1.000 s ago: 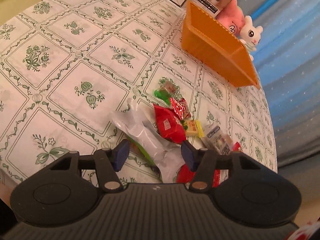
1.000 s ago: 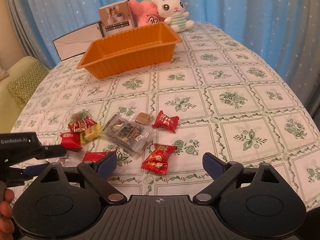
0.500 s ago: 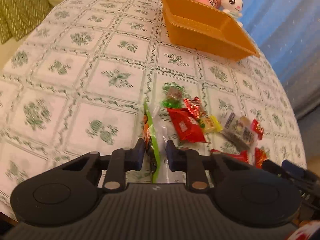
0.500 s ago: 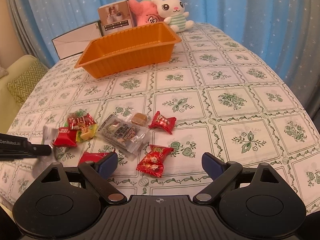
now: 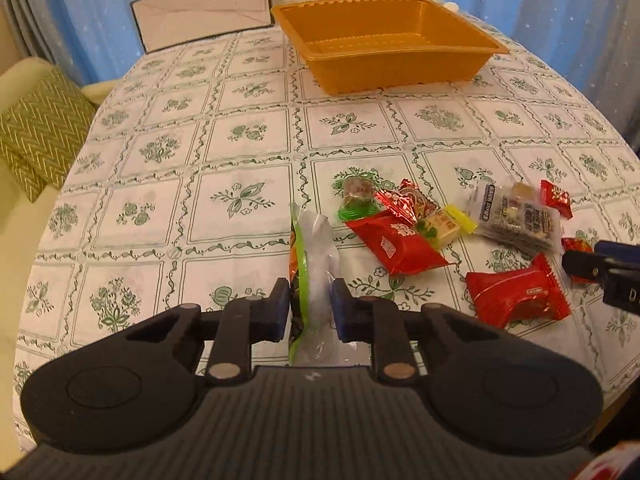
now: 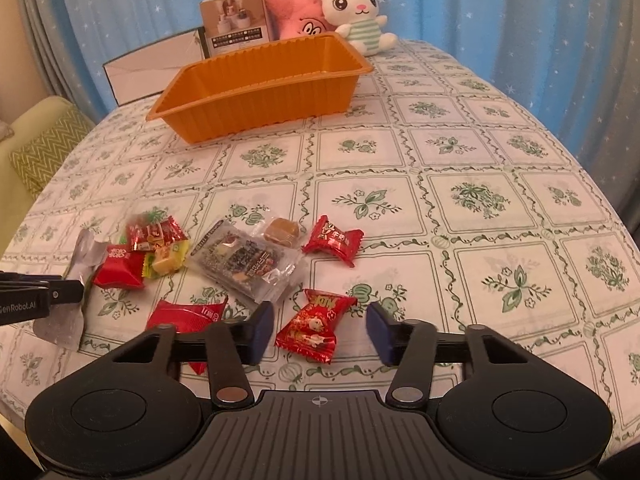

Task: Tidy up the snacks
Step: 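Grasp the white-and-green wrapped bar with left tool while right tool grasps a small red candy, then carry both held snacks up and over the orange tray, then open both tools to drop the snacks into the orange tray, then move both open tools back toward the remaining snacks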

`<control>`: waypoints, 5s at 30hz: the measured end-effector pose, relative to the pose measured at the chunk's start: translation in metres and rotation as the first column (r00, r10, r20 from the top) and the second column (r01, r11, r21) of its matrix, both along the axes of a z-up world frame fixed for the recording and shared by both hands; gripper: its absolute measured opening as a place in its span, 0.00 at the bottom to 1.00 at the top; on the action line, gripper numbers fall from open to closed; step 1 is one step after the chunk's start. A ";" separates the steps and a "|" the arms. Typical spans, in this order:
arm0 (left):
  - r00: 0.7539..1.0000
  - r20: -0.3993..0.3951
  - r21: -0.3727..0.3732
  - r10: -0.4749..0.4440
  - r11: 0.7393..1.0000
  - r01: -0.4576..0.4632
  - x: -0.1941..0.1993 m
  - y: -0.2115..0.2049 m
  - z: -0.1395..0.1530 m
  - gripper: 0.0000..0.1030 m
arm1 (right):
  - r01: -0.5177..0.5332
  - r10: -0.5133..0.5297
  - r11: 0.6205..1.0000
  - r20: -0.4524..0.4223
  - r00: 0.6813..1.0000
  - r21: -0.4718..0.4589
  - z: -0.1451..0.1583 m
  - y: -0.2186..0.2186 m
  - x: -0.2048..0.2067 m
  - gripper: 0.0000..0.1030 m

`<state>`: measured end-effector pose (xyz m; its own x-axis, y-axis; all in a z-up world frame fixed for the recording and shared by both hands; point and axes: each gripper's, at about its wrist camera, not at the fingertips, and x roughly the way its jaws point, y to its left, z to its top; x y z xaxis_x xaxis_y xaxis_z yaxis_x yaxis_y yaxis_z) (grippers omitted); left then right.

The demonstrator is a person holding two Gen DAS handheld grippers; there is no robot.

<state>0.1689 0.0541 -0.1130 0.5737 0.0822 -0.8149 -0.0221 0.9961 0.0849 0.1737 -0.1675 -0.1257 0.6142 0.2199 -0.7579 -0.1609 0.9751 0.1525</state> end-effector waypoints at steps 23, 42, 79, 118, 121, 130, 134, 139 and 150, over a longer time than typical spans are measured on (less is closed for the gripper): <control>0.993 0.102 -0.073 0.054 0.996 -0.047 -0.003 0.018 0.034 0.19 | -0.003 0.005 1.000 0.077 0.997 -0.019 0.023 0.001 -0.010 0.26; 0.961 0.275 -0.204 -0.006 0.977 0.064 0.140 -0.001 0.097 0.19 | -0.086 0.056 0.992 0.304 0.951 0.087 0.095 0.019 0.141 0.26; 0.962 0.269 -0.268 0.039 0.963 0.036 0.250 0.026 0.039 0.19 | -0.063 0.026 0.984 0.215 0.976 0.166 0.036 0.048 0.279 0.28; 0.948 0.316 -0.137 0.030 0.991 0.014 0.216 0.019 0.065 0.63 | 0.029 -0.064 0.994 0.328 0.943 0.110 0.066 0.019 0.230 0.60; 0.947 0.321 -0.129 0.027 0.992 0.015 0.208 0.019 0.070 0.64 | 0.041 -0.078 0.992 0.330 0.941 0.117 0.070 0.014 0.214 0.62; 0.950 0.309 -0.131 0.043 0.991 -0.002 0.153 0.019 0.079 0.64 | 0.068 -0.101 0.991 0.318 0.943 0.112 0.076 0.003 0.142 0.63; 0.953 0.295 -0.139 0.061 0.990 -0.020 0.115 0.019 0.079 0.64 | 0.081 -0.113 0.990 0.291 0.950 0.119 0.073 -0.003 0.099 0.64; 0.961 0.261 -0.155 0.088 0.987 -0.048 0.064 0.018 0.072 0.64 | 0.085 -0.113 0.989 0.250 0.962 0.119 0.069 -0.009 0.048 0.64; 0.976 0.168 -0.173 0.139 0.979 -0.109 -0.035 0.019 0.043 0.68 | 0.089 -0.109 0.990 0.185 0.977 0.111 0.060 -0.019 -0.039 0.67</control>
